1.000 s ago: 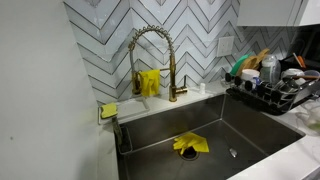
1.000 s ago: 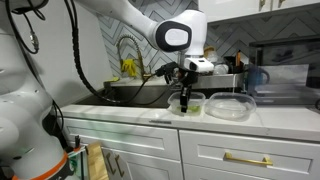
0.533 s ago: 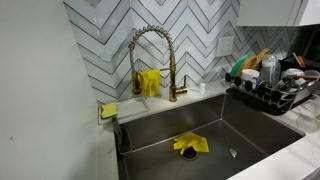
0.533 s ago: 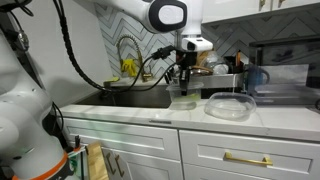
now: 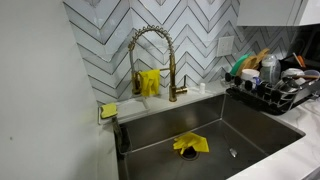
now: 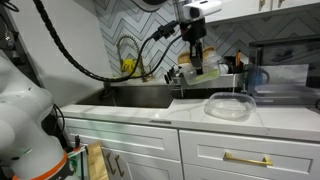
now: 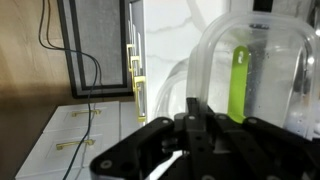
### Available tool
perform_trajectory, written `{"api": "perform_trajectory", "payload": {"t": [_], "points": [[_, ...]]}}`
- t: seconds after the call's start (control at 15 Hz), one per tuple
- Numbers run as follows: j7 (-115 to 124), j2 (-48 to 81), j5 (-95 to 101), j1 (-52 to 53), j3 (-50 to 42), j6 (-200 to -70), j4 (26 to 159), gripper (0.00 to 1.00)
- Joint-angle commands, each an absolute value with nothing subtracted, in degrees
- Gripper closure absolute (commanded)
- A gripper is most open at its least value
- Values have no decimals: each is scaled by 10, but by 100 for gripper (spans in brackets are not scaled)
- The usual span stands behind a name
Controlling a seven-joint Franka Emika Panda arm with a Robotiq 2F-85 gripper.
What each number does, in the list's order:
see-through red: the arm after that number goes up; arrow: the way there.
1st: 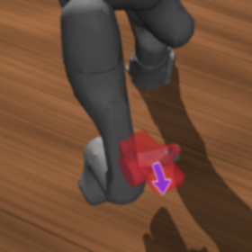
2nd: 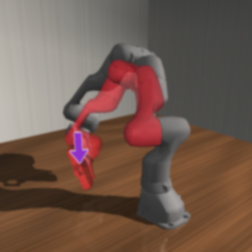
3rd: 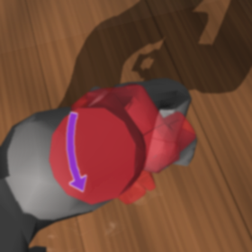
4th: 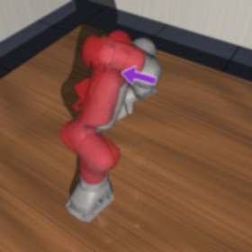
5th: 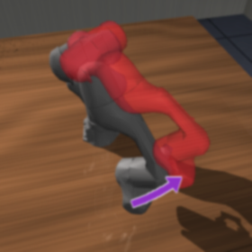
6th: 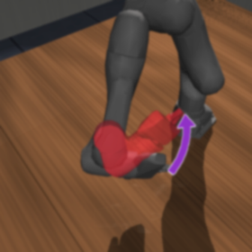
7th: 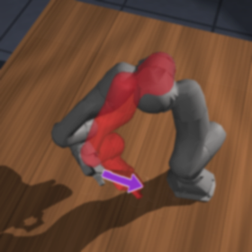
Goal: Stack the containers and put them in the sink
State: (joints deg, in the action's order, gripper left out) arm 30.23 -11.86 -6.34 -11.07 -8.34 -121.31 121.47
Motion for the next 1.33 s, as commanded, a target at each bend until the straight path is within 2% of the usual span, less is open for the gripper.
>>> {"api": "perform_trajectory", "payload": {"t": [0.0,0.4,0.47,0.67,0.73,1.27], "points": [[305,-85,-85,-124,-96,-1292,1217,99],[277,-41,-129,-121,-109,-1407,1229,99],[296,-42,-106,-122,-106,-1384,1217,95],[291,-33,-112,-122,-107,-1396,1217,95],[291,-34,-113,-122,-107,-1396,1217,99],[268,34,-189,-124,-116,-1321,1161,99]]}}
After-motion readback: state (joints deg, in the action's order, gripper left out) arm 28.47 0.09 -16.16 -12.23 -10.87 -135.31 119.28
